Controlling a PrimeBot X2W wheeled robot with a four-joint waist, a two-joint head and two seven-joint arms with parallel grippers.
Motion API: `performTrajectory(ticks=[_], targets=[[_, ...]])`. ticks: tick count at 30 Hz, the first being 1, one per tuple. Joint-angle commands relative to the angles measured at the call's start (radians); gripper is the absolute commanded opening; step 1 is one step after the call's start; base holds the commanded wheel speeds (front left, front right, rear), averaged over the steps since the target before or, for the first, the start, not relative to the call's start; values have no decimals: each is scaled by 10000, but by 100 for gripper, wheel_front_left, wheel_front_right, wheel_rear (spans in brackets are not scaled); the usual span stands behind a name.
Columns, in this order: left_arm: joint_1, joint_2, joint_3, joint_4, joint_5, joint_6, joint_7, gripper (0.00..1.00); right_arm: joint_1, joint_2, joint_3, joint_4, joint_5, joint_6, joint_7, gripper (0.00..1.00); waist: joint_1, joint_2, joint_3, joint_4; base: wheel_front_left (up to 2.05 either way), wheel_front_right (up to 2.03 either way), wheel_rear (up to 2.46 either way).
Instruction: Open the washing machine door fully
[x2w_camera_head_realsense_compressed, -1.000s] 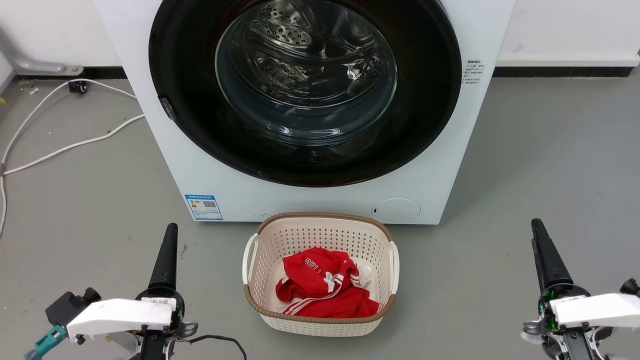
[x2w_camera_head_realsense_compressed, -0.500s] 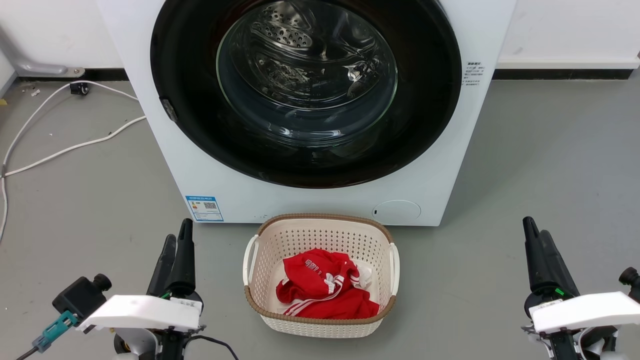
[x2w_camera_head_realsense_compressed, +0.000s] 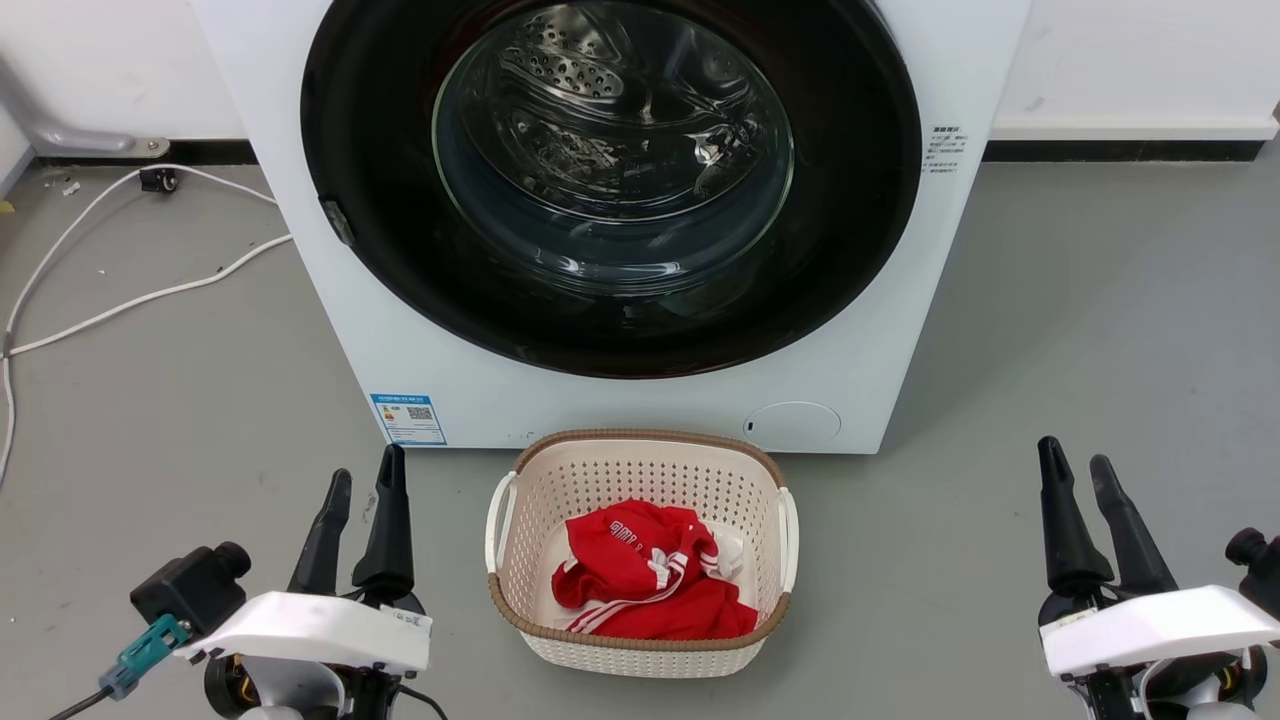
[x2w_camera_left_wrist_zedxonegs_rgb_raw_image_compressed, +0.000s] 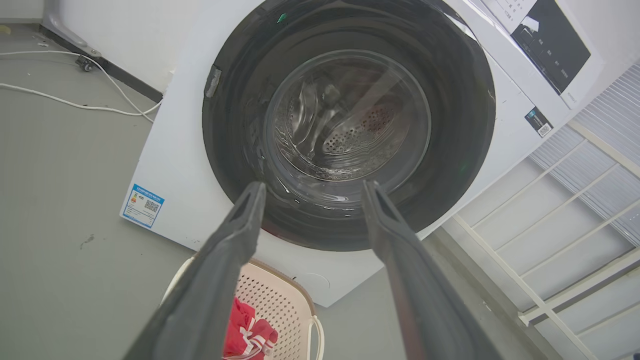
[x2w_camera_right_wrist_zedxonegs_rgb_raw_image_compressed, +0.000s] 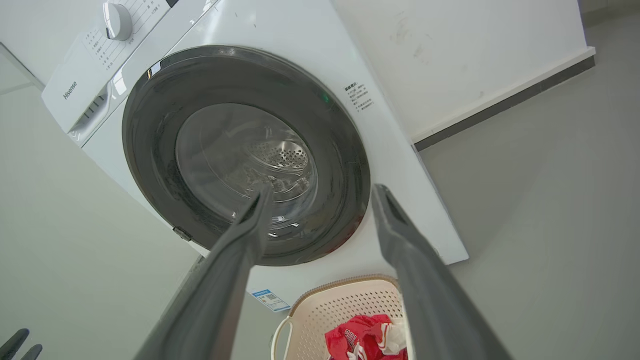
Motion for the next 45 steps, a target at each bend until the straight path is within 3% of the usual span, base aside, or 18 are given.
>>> performTrajectory(ticks=[1, 17, 45], targets=[[-39, 87, -38, -145, 455, 100, -116, 100, -5, -1, 23, -214, -486, 2, -89, 100, 0, 0, -4, -3, 0, 0, 0], [65, 233, -317, -84, 2395, 503, -558, 100, 186, 14, 106, -272, -2452, 1, -152, 100, 0, 0, -59, 6, 0, 0, 0], [203, 506, -765, -343, 4936, 932, -1174, 100, 458, 35, 276, -354, -4784, 1, -237, 100, 0, 0, -136, -21, 0, 0, 0]])
